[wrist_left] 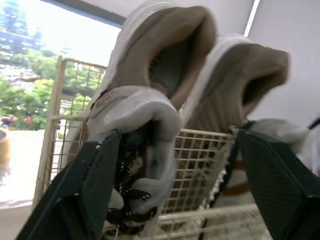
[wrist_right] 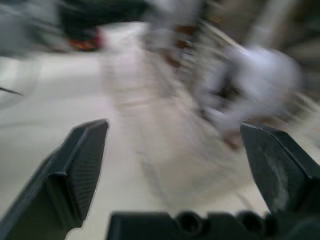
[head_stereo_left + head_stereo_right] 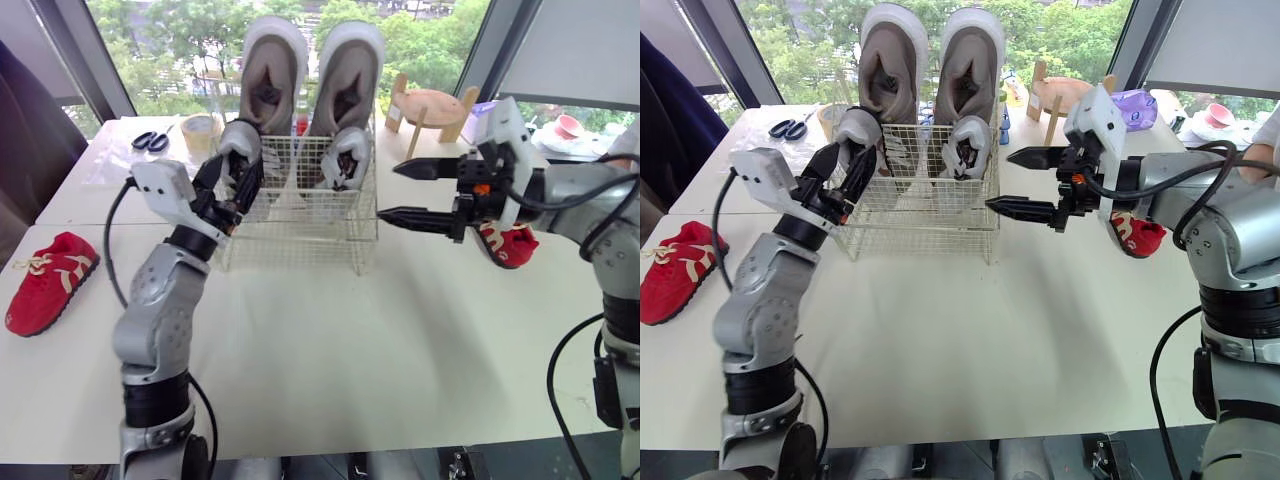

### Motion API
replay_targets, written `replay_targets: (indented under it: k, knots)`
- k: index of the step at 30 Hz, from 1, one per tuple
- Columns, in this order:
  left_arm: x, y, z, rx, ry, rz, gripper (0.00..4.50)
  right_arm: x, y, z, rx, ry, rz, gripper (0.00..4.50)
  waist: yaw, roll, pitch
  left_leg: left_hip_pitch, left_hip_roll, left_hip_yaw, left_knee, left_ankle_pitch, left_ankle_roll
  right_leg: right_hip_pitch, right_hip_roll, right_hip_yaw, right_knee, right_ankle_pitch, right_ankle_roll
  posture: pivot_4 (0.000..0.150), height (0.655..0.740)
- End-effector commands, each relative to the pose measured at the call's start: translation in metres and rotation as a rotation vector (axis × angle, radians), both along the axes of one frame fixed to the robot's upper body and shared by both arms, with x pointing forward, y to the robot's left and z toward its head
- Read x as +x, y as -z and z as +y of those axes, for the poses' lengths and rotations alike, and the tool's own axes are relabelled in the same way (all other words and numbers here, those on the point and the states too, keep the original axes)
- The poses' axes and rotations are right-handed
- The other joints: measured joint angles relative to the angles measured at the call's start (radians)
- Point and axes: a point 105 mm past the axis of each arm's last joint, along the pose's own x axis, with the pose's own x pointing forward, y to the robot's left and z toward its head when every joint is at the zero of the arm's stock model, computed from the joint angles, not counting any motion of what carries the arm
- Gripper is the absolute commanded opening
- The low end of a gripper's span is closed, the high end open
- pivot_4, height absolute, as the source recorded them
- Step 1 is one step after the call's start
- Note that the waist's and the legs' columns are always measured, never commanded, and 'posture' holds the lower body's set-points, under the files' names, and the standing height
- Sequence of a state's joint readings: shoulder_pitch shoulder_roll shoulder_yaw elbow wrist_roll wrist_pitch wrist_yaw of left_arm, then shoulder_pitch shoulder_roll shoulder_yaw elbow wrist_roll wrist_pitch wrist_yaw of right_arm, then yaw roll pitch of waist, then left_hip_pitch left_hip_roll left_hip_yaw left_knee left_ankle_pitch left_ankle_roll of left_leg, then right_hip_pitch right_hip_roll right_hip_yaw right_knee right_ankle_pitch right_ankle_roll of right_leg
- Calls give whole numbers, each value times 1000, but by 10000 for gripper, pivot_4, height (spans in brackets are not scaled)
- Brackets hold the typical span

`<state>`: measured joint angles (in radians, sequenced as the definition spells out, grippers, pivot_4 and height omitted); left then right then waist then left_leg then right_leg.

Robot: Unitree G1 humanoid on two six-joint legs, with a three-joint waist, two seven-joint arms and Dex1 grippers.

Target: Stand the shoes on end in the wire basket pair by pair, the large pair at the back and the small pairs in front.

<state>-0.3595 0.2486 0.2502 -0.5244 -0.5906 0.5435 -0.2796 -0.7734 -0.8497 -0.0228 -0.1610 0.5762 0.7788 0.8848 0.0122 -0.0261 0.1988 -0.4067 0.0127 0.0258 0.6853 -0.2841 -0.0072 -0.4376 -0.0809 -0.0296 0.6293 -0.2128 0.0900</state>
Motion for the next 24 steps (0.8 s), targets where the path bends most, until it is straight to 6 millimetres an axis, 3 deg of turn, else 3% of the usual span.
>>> replay_targets:
  k: [1,2,5,9,11,16,19,24]
  knots:
    - [-32,8,-3,74,118,66,35250,29,-5,-42,94,258,-135,45000,-1,0,0,0,0,0,0,0,0,0,0,0,0,0,0,1500,7400]
    - [-37,13,-1,89,145,95,35250,33,-7,-55,149,320,-161,45000,-1,0,0,0,0,0,0,0,0,0,0,0,0,0,0,1500,7400]
    - [-54,26,-1,89,260,186,44324,47,-2,-112,213,627,-275,45000,4,1,0,0,0,0,0,0,-1,0,0,0,1,0,0,1500,7400]
    - [-51,32,-16,134,276,206,44758,47,18,-160,211,861,-352,45000,2,1,0,2,-3,2,0,1,-1,4,0,-1,-1,0,0,1500,7400]
    - [-52,32,-26,126,304,201,44758,44,29,-173,236,917,-338,45000,-1,1,-1,5,-3,2,0,1,-1,6,0,-1,-1,-1,-1,1500,7400]
    - [-60,37,-51,105,384,222,44758,36,59,-180,319,956,-242,45000,-8,3,-1,11,-1,2,-3,0,0,9,1,2,-1,-1,-1,1500,7400]
    - [-58,39,-53,117,358,226,44758,36,83,-179,297,968,-180,45000,-12,6,-3,13,-1,2,-3,0,0,10,2,3,0,-1,-2,1500,7400]
    - [-53,44,-53,134,345,231,44758,38,104,-180,322,993,-118,45000,-10,7,-3,15,-1,2,-2,0,0,12,2,4,0,-3,-4,1500,7400]
